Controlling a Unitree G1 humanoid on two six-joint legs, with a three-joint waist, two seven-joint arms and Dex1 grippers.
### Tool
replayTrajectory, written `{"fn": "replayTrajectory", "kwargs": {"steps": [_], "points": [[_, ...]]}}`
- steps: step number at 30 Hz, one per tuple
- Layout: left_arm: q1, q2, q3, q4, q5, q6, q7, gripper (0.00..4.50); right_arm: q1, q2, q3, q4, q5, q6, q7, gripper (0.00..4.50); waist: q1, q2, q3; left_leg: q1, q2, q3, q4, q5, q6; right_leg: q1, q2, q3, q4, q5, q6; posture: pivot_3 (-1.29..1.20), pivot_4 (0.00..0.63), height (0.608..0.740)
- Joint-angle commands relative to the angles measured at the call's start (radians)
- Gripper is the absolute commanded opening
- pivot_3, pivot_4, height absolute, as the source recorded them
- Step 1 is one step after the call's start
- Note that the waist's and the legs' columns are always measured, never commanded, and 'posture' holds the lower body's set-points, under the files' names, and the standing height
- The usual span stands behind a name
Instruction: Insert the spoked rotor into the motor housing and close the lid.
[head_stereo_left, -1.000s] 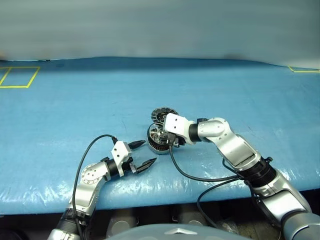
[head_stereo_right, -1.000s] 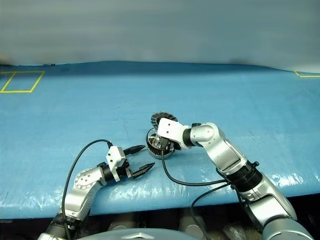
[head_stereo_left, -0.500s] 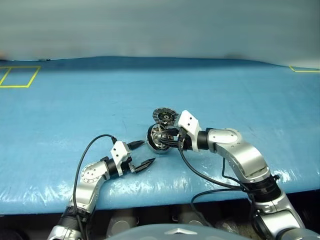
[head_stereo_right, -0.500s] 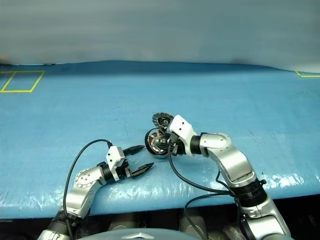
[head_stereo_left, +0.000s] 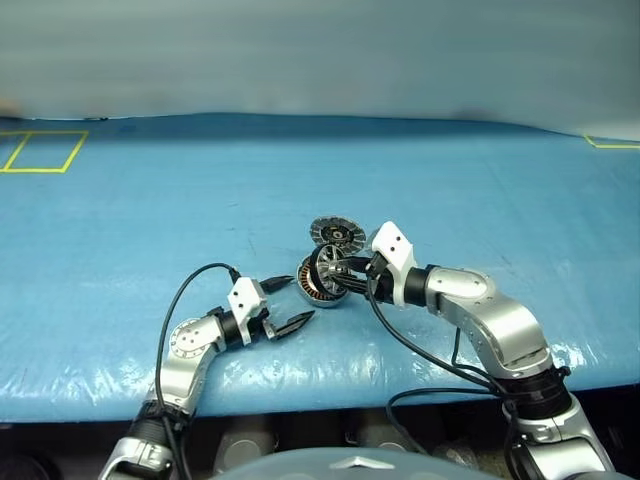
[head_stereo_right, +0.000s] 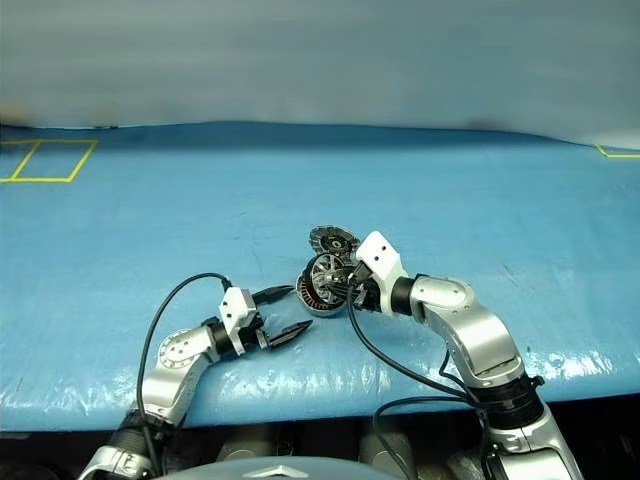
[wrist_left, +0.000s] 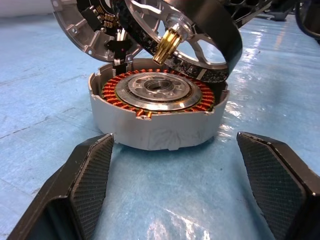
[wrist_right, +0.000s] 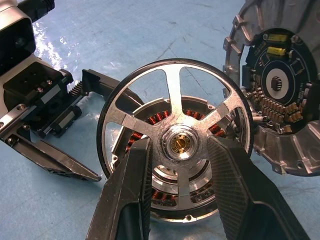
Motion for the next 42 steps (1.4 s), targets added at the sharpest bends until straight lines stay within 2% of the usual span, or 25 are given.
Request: {"fn": "replayTrajectory", "kwargs": {"steps": [1, 5, 9, 18, 25, 31, 36, 42], "points": [[-0.001, -0.019, -0.034, -0.06, 0.022, 0.042, 0.029, 4.21, -0.014, -0.016, 0.022, -0.034, 0.005, -0.005, 0.006, 1.58, 0.001, 0.0, 0.0, 0.0, 0.0, 0.0, 0.0, 0.0, 0.0, 0.0, 0.0, 0.0, 0.0, 0.0, 0.0, 0.0, 0.15, 0.74], [0.018, -0.016, -0.039, -0.123, 0.021, 0.084, 0.045, 4.21, -0.025, -0.042, 0.06, -0.031, -0.01, -0.017, 0.024, 1.58, 0.001, 0.0, 0.0, -0.001, 0.0, 0.0, -0.001, 0.0, 0.0, 0.0, 0.0, 0.0, 0.0, 0.0, 0.0, 0.0, 0.15, 0.74], [0.051, 0.015, -0.019, -0.178, -0.003, 0.109, 0.036, 4.21, -0.043, -0.06, 0.088, -0.027, -0.018, -0.003, 0.028, 2.63, 0.001, 0.0, 0.0, -0.001, 0.0, -0.001, -0.001, 0.0, 0.001, -0.001, 0.0, 0.0, -0.001, 0.0, 0.0, 0.0, 0.15, 0.74], [0.087, 0.085, 0.059, -0.099, -0.071, 0.046, -0.046, 4.21, -0.058, -0.024, 0.05, -0.004, 0.005, 0.0, -0.007, 2.63, -0.006, 0.0, 0.0, -0.002, 0.001, 0.0, -0.001, 0.0, 0.0, -0.002, 0.001, 0.0, 0.0, -0.001, -0.001, 0.0, 0.15, 0.74], [0.077, 0.069, 0.059, -0.04, -0.029, -0.009, -0.015, 4.21, -0.065, 0.018, 0.022, -0.017, 0.033, -0.031, -0.016, 2.63, -0.008, 0.0, 0.0, -0.001, 0.001, 0.0, -0.001, 0.0, 0.0, -0.001, 0.001, 0.0, 0.0, -0.001, -0.001, 0.0, 0.15, 0.74], [0.09, 0.042, 0.022, -0.075, -0.01, -0.001, 0.003, 4.21, -0.115, -0.081, 0.147, -0.001, -0.1, -0.108, 0.022, 2.63, -0.007, 0.0, 0.0, -0.001, 0.0, 0.0, -0.001, 0.0, 0.001, -0.001, 0.0, 0.0, -0.001, 0.0, 0.0, 0.0, 0.15, 0.74], [0.087, 0.035, 0.013, -0.082, -0.006, 0.004, 0.002, 4.21, -0.197, -0.168, 0.22, 0.017, -0.152, -0.148, 0.12, 2.63, -0.008, 0.0, 0.0, -0.001, 0.0, 0.0, -0.001, -0.001, 0.001, -0.001, -0.001, 0.0, -0.001, 0.0, 0.0, 0.0, 0.15, 0.74], [0.092, 0.048, 0.028, -0.101, -0.037, -0.011, -0.018, 4.21, -0.247, -0.173, 0.267, 0.054, -0.181, -0.166, 0.183, 2.63, -0.008, 0.0, 0.0, -0.001, 0.0, 0.0, -0.001, -0.001, 0.001, -0.001, 0.0, -0.001, -0.001, -0.001, -0.001, 0.0, 0.15, 0.74]]}}
